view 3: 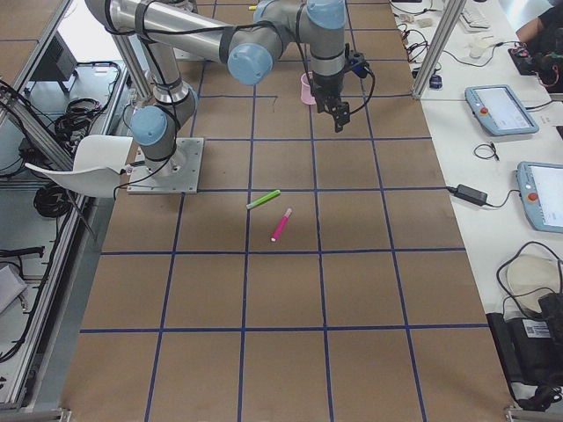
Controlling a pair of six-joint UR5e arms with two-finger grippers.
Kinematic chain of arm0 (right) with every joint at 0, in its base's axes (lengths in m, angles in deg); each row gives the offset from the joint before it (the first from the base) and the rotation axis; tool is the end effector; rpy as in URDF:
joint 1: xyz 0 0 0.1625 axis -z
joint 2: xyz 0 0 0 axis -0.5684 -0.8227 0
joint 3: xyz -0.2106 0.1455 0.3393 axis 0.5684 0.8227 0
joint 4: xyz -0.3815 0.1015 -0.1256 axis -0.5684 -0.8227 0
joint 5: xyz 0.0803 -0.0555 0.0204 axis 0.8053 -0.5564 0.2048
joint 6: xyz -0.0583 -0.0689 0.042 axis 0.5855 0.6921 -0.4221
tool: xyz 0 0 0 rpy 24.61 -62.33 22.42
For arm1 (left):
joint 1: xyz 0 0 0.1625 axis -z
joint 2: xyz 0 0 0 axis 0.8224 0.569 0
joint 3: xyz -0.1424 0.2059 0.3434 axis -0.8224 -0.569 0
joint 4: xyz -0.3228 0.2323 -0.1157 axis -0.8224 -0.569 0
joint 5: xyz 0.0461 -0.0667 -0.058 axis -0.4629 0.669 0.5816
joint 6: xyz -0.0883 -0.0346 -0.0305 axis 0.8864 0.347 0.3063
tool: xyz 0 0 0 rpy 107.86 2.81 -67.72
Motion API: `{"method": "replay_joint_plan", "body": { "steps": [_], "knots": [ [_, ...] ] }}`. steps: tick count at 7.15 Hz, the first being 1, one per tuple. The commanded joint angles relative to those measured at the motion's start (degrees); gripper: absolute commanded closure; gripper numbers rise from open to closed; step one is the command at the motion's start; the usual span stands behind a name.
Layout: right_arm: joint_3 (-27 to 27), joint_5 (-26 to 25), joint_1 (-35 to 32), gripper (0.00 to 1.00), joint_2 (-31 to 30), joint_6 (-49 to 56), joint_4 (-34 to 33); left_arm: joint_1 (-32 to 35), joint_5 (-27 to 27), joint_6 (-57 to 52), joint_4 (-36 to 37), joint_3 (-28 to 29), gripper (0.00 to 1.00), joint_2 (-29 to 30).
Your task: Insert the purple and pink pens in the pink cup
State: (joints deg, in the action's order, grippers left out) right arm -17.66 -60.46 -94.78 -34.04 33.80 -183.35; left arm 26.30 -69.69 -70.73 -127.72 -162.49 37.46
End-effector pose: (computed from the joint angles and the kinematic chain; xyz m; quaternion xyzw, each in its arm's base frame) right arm -0.1405 -0.5265 0.4866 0.2546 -0.9640 0.0735 0.0236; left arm -0.0565 -0.5094 0.4632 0.0620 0.9976 0.0308 0.0097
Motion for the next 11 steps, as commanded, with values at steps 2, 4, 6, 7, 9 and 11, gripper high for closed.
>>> {"method": "replay_joint_plan", "body": {
  "steps": [2,4,6,7,9,11],
  "knots": [
    [-2.0,3.2,16.7,0.00,3.6,19.5,2.6,-12.2,-5.4,-16.6,2.8,-8.0,0.00,1.8],
    [-7.0,6.6,17.1,0.00,3.6,25.0,8.3,-16.8,-7.1,-31.4,8.0,-9.6,0.00,7.3],
    [-17.3,11.8,20.6,0.00,6.7,35.4,-6.6,-17.7,-17.2,-39.3,17.1,-11.4,0.00,13.4],
    [-21.8,15.3,23.6,0.05,8.6,41.9,-16.8,-18.6,-17.4,-44.2,20.5,-11.5,0.00,16.0],
    [-23.2,17.1,26.8,0.11,15.0,51.6,-20.2,-20.9,-17.8,-46.0,24.2,-11.1,0.00,21.4],
    [-23.6,17.4,29.6,0.11,17.0,55.8,-19.3,-20.9,-15.8,-54.3,27.7,-11.9,0.00,24.2]
  ]
}}
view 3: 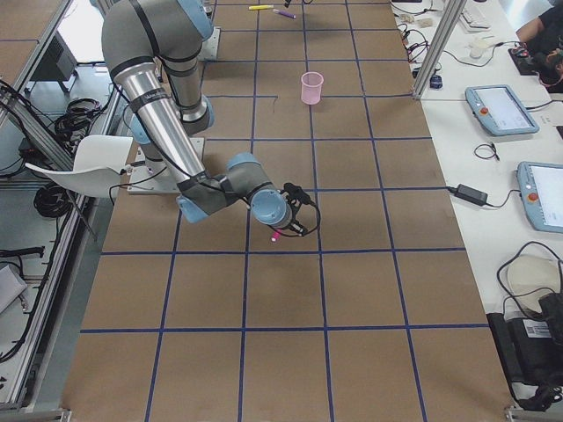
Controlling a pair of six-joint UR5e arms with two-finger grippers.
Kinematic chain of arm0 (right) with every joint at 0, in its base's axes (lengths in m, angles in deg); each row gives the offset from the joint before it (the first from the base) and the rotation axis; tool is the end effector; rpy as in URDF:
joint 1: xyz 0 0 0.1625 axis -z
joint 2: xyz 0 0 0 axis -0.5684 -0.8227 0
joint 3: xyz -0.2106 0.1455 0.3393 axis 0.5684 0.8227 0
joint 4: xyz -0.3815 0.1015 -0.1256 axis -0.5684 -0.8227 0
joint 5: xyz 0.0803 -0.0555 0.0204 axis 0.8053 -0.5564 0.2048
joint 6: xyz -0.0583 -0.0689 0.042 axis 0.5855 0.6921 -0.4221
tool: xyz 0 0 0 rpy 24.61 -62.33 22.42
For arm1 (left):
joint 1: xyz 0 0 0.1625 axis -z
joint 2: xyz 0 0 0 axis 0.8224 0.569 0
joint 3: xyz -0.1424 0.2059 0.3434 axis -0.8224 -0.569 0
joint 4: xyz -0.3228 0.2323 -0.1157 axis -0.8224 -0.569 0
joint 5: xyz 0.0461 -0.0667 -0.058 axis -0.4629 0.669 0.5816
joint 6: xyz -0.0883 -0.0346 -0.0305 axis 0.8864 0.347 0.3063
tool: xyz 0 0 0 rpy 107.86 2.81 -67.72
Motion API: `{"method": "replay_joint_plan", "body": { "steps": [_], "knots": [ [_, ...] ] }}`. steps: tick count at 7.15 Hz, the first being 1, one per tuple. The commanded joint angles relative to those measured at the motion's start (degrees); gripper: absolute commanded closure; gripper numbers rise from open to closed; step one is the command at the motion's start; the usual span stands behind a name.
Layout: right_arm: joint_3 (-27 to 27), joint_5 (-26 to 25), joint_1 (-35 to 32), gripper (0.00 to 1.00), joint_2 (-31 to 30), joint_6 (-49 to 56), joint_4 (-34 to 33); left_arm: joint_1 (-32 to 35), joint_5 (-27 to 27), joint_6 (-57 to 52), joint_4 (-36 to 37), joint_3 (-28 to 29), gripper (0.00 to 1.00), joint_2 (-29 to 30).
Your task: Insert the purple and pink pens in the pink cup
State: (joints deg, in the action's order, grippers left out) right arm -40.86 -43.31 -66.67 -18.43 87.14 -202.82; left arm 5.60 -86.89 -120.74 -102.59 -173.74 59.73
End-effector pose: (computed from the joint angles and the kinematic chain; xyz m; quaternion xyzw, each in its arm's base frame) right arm -0.3430 -0.4142 0.1967 -0.4320 0.8778 -0.1738 0.1126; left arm 0.1865 -0.5429 0.2072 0.3221 0.9270 0.1884 0.0382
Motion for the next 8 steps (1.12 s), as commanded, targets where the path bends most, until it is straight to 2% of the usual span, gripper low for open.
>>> {"method": "replay_joint_plan", "body": {
  "steps": [1,2,4,5,6,7,8],
  "knots": [
    [-0.5,0.1,1.4,0.11,1.4,4.4,0.3,-0.2,2.0,-4.8,5.1,-0.8,0.00,2.5],
    [-0.5,0.0,1.5,0.11,1.8,9.8,0.3,-0.1,1.6,-4.7,6.1,-1.0,0.03,2.8],
    [-2.4,0.2,2.9,0.12,2.1,11.3,1.1,-0.1,1.3,-4.8,6.2,-1.0,0.19,3.4],
    [-2.6,0.4,3.5,0.17,2.2,16.2,-0.1,-0.1,1.3,-4.7,6.2,-1.1,0.28,3.6],
    [-2.8,0.4,3.7,0.23,2.2,16.6,0.1,-0.1,1.3,-4.6,6.2,-2.2,0.32,3.8],
    [-2.8,0.3,3.7,0.30,2.2,16.6,0.1,-0.1,1.3,-4.7,6.3,-2.3,0.34,3.8],
    [-2.8,0.3,3.7,0.54,2.2,16.9,0.0,-0.1,1.4,-4.8,7.4,-2.4,0.47,3.9]
  ]
}}
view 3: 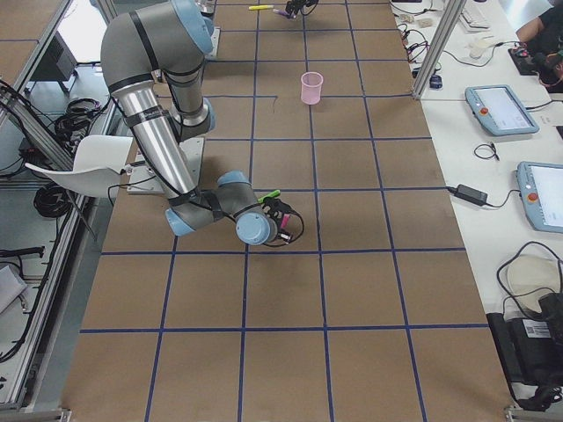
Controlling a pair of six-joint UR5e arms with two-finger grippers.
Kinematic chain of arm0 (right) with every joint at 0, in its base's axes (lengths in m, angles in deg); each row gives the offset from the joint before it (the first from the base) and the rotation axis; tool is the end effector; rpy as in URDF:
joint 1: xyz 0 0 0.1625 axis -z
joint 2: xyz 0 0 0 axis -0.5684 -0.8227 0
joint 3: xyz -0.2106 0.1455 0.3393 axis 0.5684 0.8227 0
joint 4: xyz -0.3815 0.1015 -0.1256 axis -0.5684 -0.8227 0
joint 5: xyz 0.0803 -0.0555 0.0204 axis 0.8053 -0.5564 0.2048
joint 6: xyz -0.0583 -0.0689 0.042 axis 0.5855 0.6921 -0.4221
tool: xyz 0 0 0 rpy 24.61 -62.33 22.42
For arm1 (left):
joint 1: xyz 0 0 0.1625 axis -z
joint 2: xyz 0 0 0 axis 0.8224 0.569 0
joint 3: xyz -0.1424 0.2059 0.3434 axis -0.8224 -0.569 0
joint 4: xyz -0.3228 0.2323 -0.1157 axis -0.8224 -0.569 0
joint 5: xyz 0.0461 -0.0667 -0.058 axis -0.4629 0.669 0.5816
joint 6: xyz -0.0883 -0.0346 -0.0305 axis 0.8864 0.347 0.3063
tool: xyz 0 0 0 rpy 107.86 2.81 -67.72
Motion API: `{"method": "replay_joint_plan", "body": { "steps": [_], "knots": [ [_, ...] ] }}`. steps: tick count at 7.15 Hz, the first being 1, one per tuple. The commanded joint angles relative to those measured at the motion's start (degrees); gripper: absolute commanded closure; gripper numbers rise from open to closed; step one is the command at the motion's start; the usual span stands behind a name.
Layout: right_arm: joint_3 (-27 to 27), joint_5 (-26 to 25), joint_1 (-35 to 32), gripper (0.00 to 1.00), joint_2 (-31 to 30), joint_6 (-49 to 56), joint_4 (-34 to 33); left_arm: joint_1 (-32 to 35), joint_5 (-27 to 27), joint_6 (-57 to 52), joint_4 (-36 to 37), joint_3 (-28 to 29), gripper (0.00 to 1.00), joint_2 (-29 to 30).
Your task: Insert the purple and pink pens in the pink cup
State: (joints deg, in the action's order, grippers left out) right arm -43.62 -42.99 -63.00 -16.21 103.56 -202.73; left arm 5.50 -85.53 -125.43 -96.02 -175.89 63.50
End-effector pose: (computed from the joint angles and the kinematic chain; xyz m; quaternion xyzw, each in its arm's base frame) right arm -0.3527 -0.3833 0.1601 -0.5165 0.8243 -0.1965 0.1233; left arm 0.1858 -0.5443 0.1640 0.3579 0.9163 0.1775 0.0269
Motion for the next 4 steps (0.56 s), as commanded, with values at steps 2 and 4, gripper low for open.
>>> {"method": "replay_joint_plan", "body": {
  "steps": [2,4],
  "knots": [
    [-0.1,0.1,0.1,0.77,0.0,0.9,-0.2,0.0,0.1,0.2,1.1,-0.2,0.81,0.1],
    [-0.2,-0.3,0.1,0.88,0.1,1.5,0.1,-0.1,0.4,0.5,1.3,-0.1,0.99,0.4]
  ]
}}
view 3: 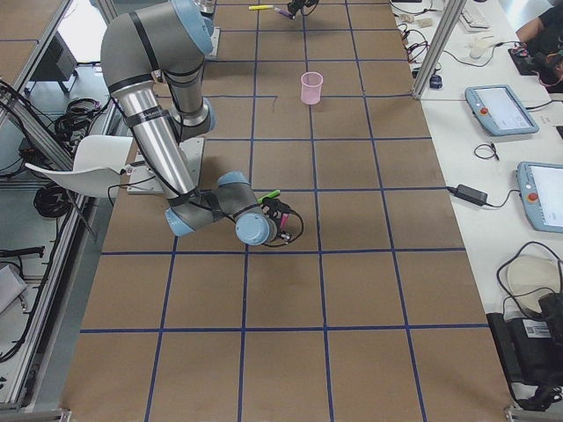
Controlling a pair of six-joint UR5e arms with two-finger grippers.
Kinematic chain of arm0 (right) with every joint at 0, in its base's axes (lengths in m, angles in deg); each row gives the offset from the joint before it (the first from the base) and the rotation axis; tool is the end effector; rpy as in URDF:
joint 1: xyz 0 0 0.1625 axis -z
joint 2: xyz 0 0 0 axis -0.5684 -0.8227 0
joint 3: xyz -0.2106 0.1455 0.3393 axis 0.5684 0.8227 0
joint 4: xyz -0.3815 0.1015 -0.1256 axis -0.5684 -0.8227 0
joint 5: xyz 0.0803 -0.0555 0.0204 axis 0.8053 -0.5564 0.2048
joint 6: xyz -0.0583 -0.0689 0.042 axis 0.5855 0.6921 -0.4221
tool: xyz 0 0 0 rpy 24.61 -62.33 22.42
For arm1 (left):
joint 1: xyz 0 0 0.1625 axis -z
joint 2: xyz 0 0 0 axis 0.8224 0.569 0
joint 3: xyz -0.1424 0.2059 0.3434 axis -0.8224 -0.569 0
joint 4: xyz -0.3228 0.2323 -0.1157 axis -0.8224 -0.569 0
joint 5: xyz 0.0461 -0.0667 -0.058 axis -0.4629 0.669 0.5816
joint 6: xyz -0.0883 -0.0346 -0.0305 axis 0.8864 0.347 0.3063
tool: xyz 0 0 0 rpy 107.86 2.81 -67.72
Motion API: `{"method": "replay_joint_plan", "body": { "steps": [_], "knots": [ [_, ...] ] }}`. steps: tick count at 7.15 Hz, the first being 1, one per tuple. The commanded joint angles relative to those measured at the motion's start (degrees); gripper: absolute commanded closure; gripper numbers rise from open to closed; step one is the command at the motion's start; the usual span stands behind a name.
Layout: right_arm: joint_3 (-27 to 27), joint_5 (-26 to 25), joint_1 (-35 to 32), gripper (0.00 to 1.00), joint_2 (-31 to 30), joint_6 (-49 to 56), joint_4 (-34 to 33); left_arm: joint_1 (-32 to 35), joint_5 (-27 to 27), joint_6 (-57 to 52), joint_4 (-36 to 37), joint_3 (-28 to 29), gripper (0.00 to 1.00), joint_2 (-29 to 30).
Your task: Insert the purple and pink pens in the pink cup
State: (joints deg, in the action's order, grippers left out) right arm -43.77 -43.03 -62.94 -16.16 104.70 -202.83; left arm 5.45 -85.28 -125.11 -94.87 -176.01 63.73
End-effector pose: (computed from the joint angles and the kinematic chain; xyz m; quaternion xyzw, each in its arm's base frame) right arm -0.3523 -0.3825 0.1589 -0.5241 0.8194 -0.1975 0.1221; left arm 0.1866 -0.5456 0.1624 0.3541 0.9188 0.1715 0.0312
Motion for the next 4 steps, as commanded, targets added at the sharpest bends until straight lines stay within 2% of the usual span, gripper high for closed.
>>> {"method": "replay_joint_plan", "body": {
  "steps": [1,2,4],
  "knots": [
    [0.0,-0.3,0.0,0.93,-0.4,0.0,0.2,0.0,0.3,0.3,0.3,0.2,0.99,0.1],
    [1.0,0.1,0.0,0.94,-1.5,-3.2,0.6,0.7,0.3,0.4,0.5,0.6,1.00,-1.0],
    [5.3,2.1,-2.1,0.95,-9.3,-9.5,5.4,3.9,0.6,2.0,-0.4,0.7,1.00,-3.5]
  ]
}}
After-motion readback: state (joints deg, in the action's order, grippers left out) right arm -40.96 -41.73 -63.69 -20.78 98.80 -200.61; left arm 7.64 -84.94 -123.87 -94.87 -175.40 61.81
